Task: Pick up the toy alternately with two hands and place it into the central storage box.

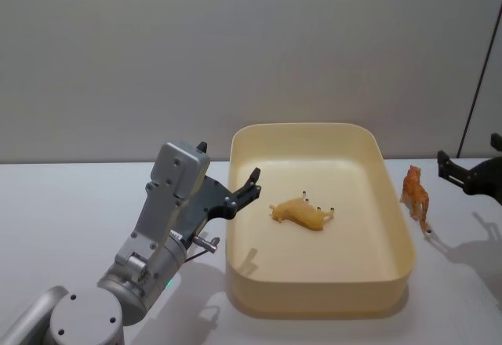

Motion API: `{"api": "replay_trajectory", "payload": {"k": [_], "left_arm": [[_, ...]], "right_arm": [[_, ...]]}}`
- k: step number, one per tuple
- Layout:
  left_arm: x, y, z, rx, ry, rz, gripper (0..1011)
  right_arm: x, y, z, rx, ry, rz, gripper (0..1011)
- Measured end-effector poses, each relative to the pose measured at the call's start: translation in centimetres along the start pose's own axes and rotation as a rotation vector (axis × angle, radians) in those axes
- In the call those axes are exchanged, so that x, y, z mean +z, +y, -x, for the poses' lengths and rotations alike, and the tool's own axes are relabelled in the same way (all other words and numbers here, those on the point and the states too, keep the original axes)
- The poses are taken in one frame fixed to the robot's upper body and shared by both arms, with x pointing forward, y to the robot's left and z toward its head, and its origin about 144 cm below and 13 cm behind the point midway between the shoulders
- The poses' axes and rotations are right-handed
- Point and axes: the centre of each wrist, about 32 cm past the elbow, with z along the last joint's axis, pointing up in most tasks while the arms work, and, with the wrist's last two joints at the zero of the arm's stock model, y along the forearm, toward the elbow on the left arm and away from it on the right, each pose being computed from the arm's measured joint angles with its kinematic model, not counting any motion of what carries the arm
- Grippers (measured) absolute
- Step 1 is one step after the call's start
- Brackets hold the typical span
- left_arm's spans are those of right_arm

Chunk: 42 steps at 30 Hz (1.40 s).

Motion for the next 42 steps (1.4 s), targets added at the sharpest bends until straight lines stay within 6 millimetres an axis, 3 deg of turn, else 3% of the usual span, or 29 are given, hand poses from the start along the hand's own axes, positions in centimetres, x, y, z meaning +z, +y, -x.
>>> {"api": "replay_trajectory", "payload": {"k": [12, 42], "left_arm": [[0.0, 0.0, 0.0, 0.000, 0.000, 0.000, 1001], [0.0, 0.0, 0.0, 0.000, 0.000, 0.000, 1001]], "right_arm": [[-0.7, 0.6, -0.2, 0.018, -0.008, 0.041, 1001], [-2.9, 4.4, 1.2, 0.068, -0.030, 0.172, 1001]]}}
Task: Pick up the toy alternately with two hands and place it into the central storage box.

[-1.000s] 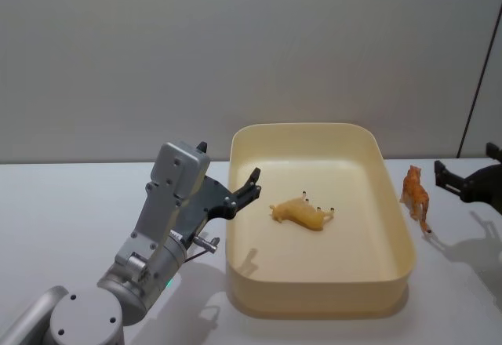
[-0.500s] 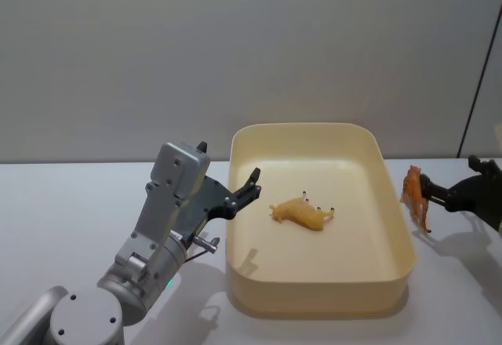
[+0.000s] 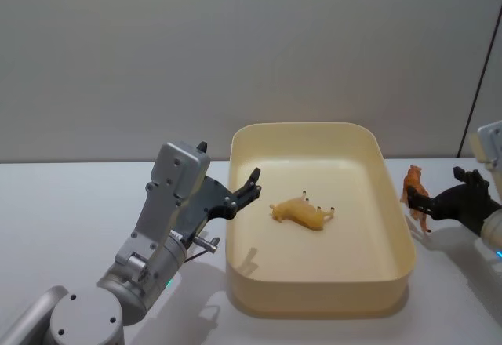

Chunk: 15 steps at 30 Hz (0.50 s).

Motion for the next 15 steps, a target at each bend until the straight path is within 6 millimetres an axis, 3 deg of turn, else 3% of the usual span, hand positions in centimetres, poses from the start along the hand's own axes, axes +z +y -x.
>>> {"api": "replay_trajectory", "payload": {"k": [15], "left_arm": [[0.0, 0.0, 0.0, 0.000, 0.000, 0.000, 1001]], "right_arm": [[-0.9, 1.9, 1.3, -0.020, -0.011, 0.043, 1001]]}}
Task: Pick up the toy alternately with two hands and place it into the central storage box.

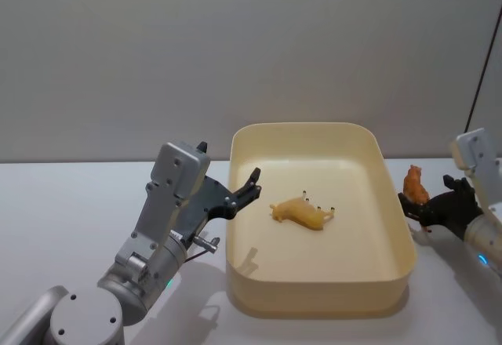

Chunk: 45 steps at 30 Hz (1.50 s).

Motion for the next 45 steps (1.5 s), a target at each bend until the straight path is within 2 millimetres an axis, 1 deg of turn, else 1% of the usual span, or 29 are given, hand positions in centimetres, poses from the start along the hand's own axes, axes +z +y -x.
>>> {"api": "replay_trajectory", "payload": {"k": [5, 11, 14, 17, 18, 19, 21, 24, 25, 26, 27, 28, 29, 30, 32, 33, 35, 37, 41, 45], "left_arm": [[0.00, 0.00, 0.00, 0.000, 0.000, 0.000, 1001], [0.00, 0.00, 0.00, 0.000, 0.000, 0.000, 1001], [0.00, 0.00, 0.00, 0.000, 0.000, 0.000, 1001], [0.00, 0.00, 0.00, 0.000, 0.000, 0.000, 1001], [0.00, 0.00, 0.00, 0.000, 0.000, 0.000, 1001], [0.00, 0.00, 0.00, 0.000, 0.000, 0.000, 1001], [0.00, 0.00, 0.00, 0.000, 0.000, 0.000, 1001], [0.00, 0.00, 0.00, 0.000, 0.000, 0.000, 1001], [0.00, 0.00, 0.00, 0.000, 0.000, 0.000, 1001], [0.00, 0.00, 0.00, 0.000, 0.000, 0.000, 1001], [0.00, 0.00, 0.00, 0.000, 0.000, 0.000, 1001], [0.00, 0.00, 0.00, 0.000, 0.000, 0.000, 1001], [0.00, 0.00, 0.00, 0.000, 0.000, 0.000, 1001], [0.00, 0.00, 0.00, 0.000, 0.000, 0.000, 1001], [0.00, 0.00, 0.00, 0.000, 0.000, 0.000, 1001], [0.00, 0.00, 0.00, 0.000, 0.000, 0.000, 1001], [0.00, 0.00, 0.00, 0.000, 0.000, 0.000, 1001], [0.00, 0.00, 0.00, 0.000, 0.000, 0.000, 1001], [0.00, 0.00, 0.00, 0.000, 0.000, 0.000, 1001], [0.00, 0.00, 0.00, 0.000, 0.000, 0.000, 1001]], "right_arm": [[-0.10, 0.57, 0.30, 0.000, -0.010, 0.006, 1001], [-0.07, 0.53, 0.25, 0.001, -0.010, 0.004, 1001], [-0.05, 0.41, 0.18, 0.003, -0.008, 0.001, 976], [-0.04, 0.29, 0.10, 0.004, -0.006, 0.000, 891], [-0.03, 0.28, 0.09, 0.004, -0.006, 0.000, 891], [-0.03, 0.25, 0.08, 0.004, -0.006, 0.000, 841], [-0.03, 0.22, 0.06, 0.005, -0.005, 0.000, 806], [-0.03, 0.15, 0.02, 0.006, -0.004, -0.001, 704], [-0.02, 0.13, 0.02, 0.006, -0.004, -0.001, 656], [-0.03, 0.12, 0.01, 0.006, -0.004, -0.001, 643], [-0.02, 0.11, 0.00, 0.007, -0.003, -0.001, 596], [-0.02, 0.10, -0.01, 0.007, -0.003, -0.001, 578], [-0.02, 0.09, -0.01, 0.007, -0.003, -0.001, 515], [-0.02, 0.09, -0.01, 0.007, -0.003, -0.001, 515], [0.00, 0.06, -0.02, 0.007, -0.002, -0.002, 453], [0.00, 0.05, -0.02, 0.007, -0.002, -0.002, 394], [0.00, 0.04, -0.02, 0.007, -0.002, -0.002, 358], [0.01, 0.03, -0.04, 0.007, -0.002, -0.003, 291], [0.02, 0.01, -0.05, 0.008, -0.001, -0.003, 255], [0.03, 0.00, -0.06, 0.008, -0.001, -0.003, 240]]}}
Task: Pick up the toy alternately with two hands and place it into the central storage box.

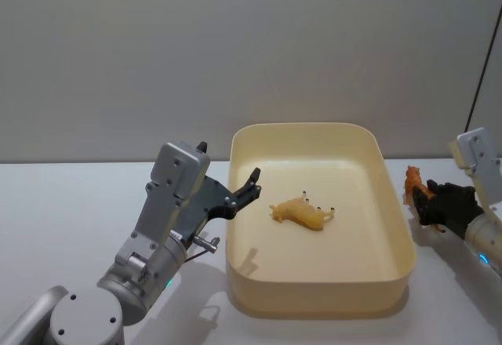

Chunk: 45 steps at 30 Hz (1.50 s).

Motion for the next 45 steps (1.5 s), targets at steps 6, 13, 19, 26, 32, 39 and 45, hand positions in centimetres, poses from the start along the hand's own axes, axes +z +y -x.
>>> {"api": "replay_trajectory", "payload": {"k": [6, 13, 19, 26, 32, 39, 45], "left_arm": [[0.0, 0.0, 0.0, 0.000, 0.000, 0.000, 1001], [0.0, 0.0, 0.0, 0.000, 0.000, 0.000, 1001], [0.0, 0.0, 0.0, 0.000, 0.000, 0.000, 1001], [0.0, 0.0, 0.0, 0.000, 0.000, 0.000, 1001], [0.0, 0.0, 0.0, 0.000, 0.000, 0.000, 1001], [0.0, 0.0, 0.0, 0.000, 0.000, 0.000, 1001], [0.0, 0.0, 0.0, 0.000, 0.000, 0.000, 1001]], "right_arm": [[0.0, 0.0, 0.0, 0.000, 0.000, 0.000, 235], [0.0, -0.1, -0.1, 0.003, -0.003, -0.005, 235], [0.2, -0.2, -0.3, 0.022, -0.031, -0.042, 235], [0.9, -0.5, -0.5, 0.045, -0.073, -0.114, 235], [2.0, -1.0, -0.8, 0.059, -0.111, -0.189, 235], [4.1, -2.1, -1.1, 0.056, -0.152, -0.288, 235], [6.0, -3.2, -1.3, 0.067, -0.175, -0.354, 235]]}}
